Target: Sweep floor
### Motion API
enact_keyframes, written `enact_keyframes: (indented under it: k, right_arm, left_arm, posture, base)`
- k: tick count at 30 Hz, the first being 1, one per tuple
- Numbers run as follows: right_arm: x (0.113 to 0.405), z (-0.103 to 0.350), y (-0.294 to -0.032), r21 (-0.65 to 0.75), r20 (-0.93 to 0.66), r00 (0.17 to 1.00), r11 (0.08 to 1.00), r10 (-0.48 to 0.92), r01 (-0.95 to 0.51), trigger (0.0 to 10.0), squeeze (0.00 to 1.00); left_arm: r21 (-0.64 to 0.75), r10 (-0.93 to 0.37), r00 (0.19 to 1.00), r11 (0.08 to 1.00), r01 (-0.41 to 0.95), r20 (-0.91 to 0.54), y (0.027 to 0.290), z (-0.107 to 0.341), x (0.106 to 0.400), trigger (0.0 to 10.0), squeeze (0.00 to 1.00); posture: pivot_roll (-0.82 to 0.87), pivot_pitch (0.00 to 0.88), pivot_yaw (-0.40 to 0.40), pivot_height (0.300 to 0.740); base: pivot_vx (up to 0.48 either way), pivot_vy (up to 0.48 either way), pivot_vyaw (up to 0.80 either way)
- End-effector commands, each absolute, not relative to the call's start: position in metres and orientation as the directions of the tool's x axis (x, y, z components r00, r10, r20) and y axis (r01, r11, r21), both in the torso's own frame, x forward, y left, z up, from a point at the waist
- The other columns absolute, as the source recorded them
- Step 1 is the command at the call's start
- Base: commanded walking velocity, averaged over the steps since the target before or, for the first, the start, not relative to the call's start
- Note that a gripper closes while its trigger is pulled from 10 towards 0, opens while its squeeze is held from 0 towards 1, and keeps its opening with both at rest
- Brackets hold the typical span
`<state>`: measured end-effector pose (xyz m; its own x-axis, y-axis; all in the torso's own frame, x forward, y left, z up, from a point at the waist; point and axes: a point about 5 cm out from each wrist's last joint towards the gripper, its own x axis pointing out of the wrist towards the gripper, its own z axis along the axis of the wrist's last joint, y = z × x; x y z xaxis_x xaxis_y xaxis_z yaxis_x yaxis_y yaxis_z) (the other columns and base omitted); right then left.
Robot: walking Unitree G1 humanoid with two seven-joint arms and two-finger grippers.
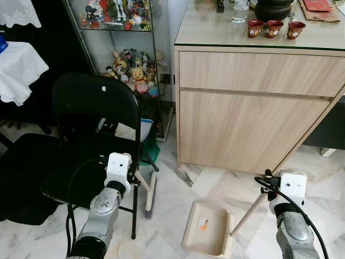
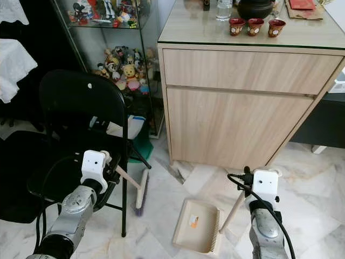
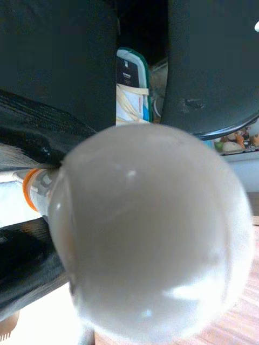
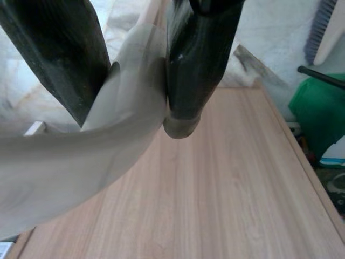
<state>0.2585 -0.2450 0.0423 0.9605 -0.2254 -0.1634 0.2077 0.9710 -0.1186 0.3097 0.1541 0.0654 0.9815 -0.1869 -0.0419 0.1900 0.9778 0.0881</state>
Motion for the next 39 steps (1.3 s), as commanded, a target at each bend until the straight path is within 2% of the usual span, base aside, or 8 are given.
enact_keyframes:
  k: [1,10,23,26,27,29,30,39]
  right_arm:
    - [0.254,0.034,-0.242,-0.118,-0.199,0.957,0.974,-0.212,0.191,0.0,0.0]
    - [0.256,0.036,-0.24,-0.12,-0.191,0.96,0.976,-0.205,0.184,0.0,0.0]
    - [0.262,0.063,-0.238,-0.103,-0.056,0.979,0.977,-0.194,0.187,0.0,0.0]
    - [0.255,0.064,-0.232,-0.117,-0.049,0.978,0.973,-0.204,0.198,0.0,0.0]
    - [0.253,0.063,-0.232,-0.11,-0.047,0.976,0.972,-0.213,0.206,7.5,0.0]
    - [0.25,0.063,-0.232,-0.102,-0.043,0.973,0.97,-0.227,0.222,7.5,0.0]
    - [0.246,0.063,-0.233,-0.089,-0.038,0.968,0.966,-0.246,0.242,10.0,0.0]
    - [0.25,0.068,-0.235,-0.061,-0.032,0.962,0.961,-0.27,0.268,10.0,0.0]
  left_arm:
    - [0.108,-0.175,0.985,0.979,0.175,-0.007,0.159,0.073,0.311,10.0,0.0]
    - [0.106,-0.175,0.985,0.979,0.175,-0.008,0.159,0.072,0.311,10.0,0.0]
    - [0.105,-0.182,0.983,0.978,0.181,-0.003,0.157,0.076,0.315,10.0,0.0]
    - [0.099,-0.199,0.98,0.975,0.198,0.0,0.154,0.078,0.317,10.0,0.0]
    - [0.098,-0.204,0.979,0.974,0.203,-0.001,0.153,0.078,0.317,10.0,0.0]
    - [0.098,-0.208,0.978,0.973,0.207,-0.002,0.153,0.078,0.317,10.0,0.0]
    - [0.097,-0.212,0.977,0.973,0.211,-0.002,0.152,0.078,0.317,10.0,0.0]
    - [0.109,-0.228,0.974,0.968,0.227,-0.006,0.148,0.079,0.321,10.0,0.0]
  posture:
    - [-0.08,0.132,0.054,0.74]
    - [-0.08,0.132,0.051,0.74]
    - [-0.08,0.129,0.056,0.74]
    - [-0.08,0.126,0.058,0.74]
    - [-0.08,0.127,0.06,0.74]
    - [-0.08,0.128,0.062,0.74]
    - [-0.08,0.128,0.064,0.74]
    - [-0.08,0.124,0.066,0.74]
  base:
    - [0.0,0.0,0.0]
    - [0.0,0.0,0.0]
    - [0.0,0.0,0.0]
    - [0.0,0.0,0.0]
    - [0.0,0.0,0.0]
    - [0.0,0.0,0.0]
    - [0.0,0.0,0.0]
    - [0.0,0.0,0.0]
